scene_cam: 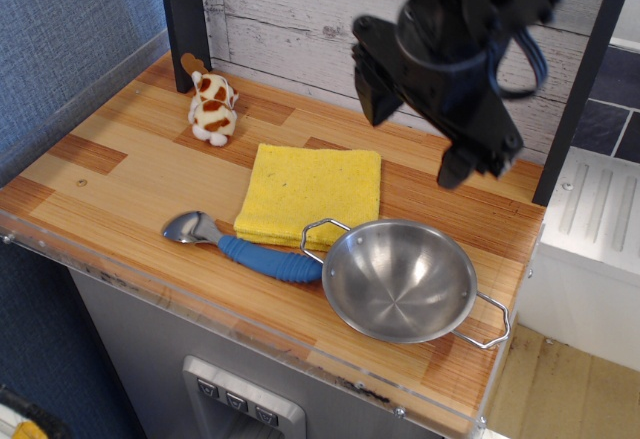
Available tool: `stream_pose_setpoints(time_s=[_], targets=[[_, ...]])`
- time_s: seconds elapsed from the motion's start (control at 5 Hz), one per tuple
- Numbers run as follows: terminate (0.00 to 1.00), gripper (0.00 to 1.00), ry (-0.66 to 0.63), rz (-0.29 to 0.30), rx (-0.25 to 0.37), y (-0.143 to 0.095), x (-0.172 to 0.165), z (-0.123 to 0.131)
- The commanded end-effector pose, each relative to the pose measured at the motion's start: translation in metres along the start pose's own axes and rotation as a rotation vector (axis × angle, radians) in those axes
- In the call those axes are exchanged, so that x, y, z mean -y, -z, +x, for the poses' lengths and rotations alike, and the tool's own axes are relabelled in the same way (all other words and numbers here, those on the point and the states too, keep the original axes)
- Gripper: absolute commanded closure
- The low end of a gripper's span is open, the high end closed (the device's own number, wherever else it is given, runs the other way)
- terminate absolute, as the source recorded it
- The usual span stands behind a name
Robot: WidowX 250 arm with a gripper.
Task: Place the pot to the right of the spoon.
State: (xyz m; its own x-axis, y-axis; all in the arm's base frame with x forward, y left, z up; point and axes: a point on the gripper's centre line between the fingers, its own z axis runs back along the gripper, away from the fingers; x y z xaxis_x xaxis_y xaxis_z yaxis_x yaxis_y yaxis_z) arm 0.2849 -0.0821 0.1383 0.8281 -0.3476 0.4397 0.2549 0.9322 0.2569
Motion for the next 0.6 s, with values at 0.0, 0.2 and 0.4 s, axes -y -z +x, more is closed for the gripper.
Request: stream_pose_setpoints(time_s=[0.0,0.2,0.4], targets=[[0.00,0.00,-0.083,0.010,0.040,-0.0135,-0.0152,-0.0114],[0.00,0.00,-0.083,0.010,0.040,-0.0135,-0.0152,-0.0114],[1.00,0.00,-0.083,0.010,0.040,-0.0135,-0.0152,-0.0114]])
